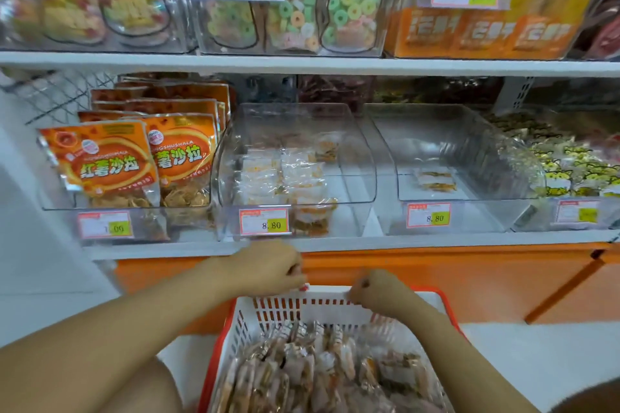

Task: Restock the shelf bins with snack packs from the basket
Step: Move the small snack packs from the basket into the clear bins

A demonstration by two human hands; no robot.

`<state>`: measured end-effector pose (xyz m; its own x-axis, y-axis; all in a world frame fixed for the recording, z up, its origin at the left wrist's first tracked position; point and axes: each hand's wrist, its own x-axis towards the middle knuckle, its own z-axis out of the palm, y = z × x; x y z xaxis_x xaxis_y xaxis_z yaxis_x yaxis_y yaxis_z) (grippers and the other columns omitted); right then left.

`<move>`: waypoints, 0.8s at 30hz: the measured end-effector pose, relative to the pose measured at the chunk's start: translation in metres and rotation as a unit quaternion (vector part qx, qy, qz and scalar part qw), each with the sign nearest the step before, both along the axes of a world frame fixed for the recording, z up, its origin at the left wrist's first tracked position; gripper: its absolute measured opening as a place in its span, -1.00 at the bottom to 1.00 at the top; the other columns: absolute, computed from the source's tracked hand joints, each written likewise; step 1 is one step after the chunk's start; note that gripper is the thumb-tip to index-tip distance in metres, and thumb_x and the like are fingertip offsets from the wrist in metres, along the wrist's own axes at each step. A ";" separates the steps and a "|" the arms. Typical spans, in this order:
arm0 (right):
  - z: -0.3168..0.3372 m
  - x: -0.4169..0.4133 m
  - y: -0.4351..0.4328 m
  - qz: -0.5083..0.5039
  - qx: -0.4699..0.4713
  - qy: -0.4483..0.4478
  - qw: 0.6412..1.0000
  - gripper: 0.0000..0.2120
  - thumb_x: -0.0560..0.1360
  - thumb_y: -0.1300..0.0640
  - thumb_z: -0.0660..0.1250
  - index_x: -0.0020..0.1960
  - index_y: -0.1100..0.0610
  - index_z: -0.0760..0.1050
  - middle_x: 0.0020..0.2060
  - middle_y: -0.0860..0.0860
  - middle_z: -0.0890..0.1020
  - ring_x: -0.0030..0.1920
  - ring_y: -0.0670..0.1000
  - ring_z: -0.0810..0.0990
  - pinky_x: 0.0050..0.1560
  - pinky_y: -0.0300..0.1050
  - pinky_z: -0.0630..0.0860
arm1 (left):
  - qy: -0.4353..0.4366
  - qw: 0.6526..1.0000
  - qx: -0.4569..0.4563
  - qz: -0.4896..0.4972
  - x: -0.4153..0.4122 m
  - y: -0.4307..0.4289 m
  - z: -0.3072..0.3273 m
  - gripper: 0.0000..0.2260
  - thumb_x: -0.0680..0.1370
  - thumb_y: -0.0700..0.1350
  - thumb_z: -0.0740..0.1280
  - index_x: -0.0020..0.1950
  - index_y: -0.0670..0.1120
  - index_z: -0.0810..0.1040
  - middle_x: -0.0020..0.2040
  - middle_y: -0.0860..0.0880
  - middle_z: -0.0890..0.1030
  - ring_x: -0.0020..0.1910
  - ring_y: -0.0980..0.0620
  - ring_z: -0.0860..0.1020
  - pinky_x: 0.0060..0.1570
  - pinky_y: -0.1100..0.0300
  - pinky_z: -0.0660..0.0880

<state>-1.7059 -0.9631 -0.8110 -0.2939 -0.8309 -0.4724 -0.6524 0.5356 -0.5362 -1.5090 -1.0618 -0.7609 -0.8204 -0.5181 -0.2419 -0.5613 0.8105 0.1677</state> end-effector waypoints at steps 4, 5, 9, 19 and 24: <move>-0.061 0.004 0.014 0.006 0.088 0.005 0.996 -0.68 0.54 0.16 0.28 0.26 0.23 0.50 0.05 0.10 0.57 -0.12 -0.01 0.50 0.07 -0.15 0.45 | -0.136 0.986 0.049 0.084 0.015 -0.003 -0.047 -0.72 0.62 -0.05 0.18 0.05 -0.22 0.57 -0.09 -0.13 0.57 -0.15 -0.07 0.49 -0.17 0.12 0.39; -0.073 0.006 0.019 0.009 0.093 0.003 0.996 -0.65 0.54 0.22 0.25 0.31 0.26 0.45 0.08 0.11 0.56 -0.09 0.01 0.52 0.09 -0.14 0.47 | -0.159 0.981 0.051 0.102 0.019 -0.005 -0.057 -0.74 0.62 -0.09 0.17 0.06 -0.23 0.56 -0.10 -0.13 0.54 -0.16 -0.05 0.46 -0.18 0.14 0.38; -0.127 0.009 0.031 -0.031 0.084 -0.054 0.995 -0.61 0.46 0.30 0.27 0.28 0.18 0.42 0.08 0.08 0.55 0.02 0.01 0.53 0.05 -0.20 0.51 | -0.233 0.957 0.058 0.165 0.035 -0.004 -0.085 -0.76 0.63 -0.19 0.12 -0.24 -0.13 0.38 -0.29 -0.01 0.35 -0.37 0.09 0.31 -0.29 0.18 0.32; -0.140 -0.005 0.031 -0.040 0.018 -0.109 0.993 -0.80 0.43 0.33 0.36 -0.33 0.15 0.46 -0.31 0.07 0.51 -0.27 -0.04 0.48 -0.09 -0.13 0.51 | -0.180 0.954 0.101 0.219 0.044 0.002 -0.092 -0.62 0.63 -0.22 0.12 -0.39 -0.10 0.17 -0.40 -0.03 0.22 -0.46 0.08 0.17 -0.47 0.24 0.13; -0.084 -0.016 0.017 0.044 -0.033 -0.059 0.997 -0.75 0.51 0.20 0.35 -0.32 0.02 0.44 -0.31 -0.11 0.51 -0.29 -0.17 0.45 -0.28 -0.35 0.35 | -0.087 0.969 0.137 0.186 0.031 0.010 -0.075 -0.80 0.60 -0.06 0.24 -0.05 -0.17 0.56 -0.08 -0.06 0.58 -0.14 0.00 0.53 -0.11 0.13 0.49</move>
